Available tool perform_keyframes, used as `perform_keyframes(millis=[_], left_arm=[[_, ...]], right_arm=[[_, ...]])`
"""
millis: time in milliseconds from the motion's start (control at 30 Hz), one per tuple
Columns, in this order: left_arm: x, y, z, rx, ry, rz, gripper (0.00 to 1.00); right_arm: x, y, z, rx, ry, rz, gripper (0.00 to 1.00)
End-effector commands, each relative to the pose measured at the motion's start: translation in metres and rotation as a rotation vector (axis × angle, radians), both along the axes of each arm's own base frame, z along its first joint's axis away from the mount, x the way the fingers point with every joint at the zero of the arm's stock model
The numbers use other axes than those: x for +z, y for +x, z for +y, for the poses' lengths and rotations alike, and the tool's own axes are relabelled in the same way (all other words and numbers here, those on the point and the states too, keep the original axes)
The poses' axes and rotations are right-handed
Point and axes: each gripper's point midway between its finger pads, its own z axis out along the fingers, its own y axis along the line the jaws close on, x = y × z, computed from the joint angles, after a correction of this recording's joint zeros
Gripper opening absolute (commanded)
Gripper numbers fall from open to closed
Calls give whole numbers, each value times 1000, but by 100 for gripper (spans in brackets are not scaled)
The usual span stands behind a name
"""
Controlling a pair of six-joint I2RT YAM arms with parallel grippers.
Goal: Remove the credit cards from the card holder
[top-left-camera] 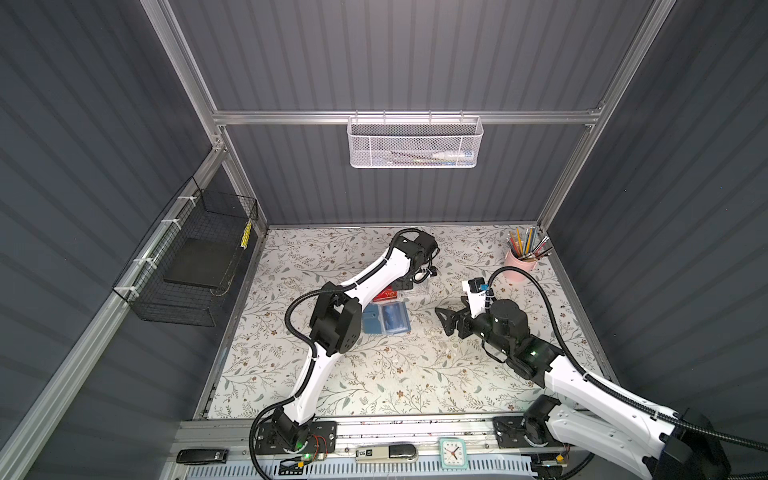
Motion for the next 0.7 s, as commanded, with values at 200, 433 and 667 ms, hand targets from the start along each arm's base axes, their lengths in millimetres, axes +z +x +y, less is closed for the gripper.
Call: perform_keyframes(millis=[200, 433, 667], left_arm=[[-1, -6, 13, -58, 81, 31, 0], [-7, -2, 18, -65, 121, 17, 0], [-3, 1, 17, -66, 140, -8, 0]], right_arm=[[0, 2, 1, 2, 12, -1, 99], [-1, 2, 2, 6, 12, 2, 99], [-1, 2, 3, 9, 13, 5, 99]])
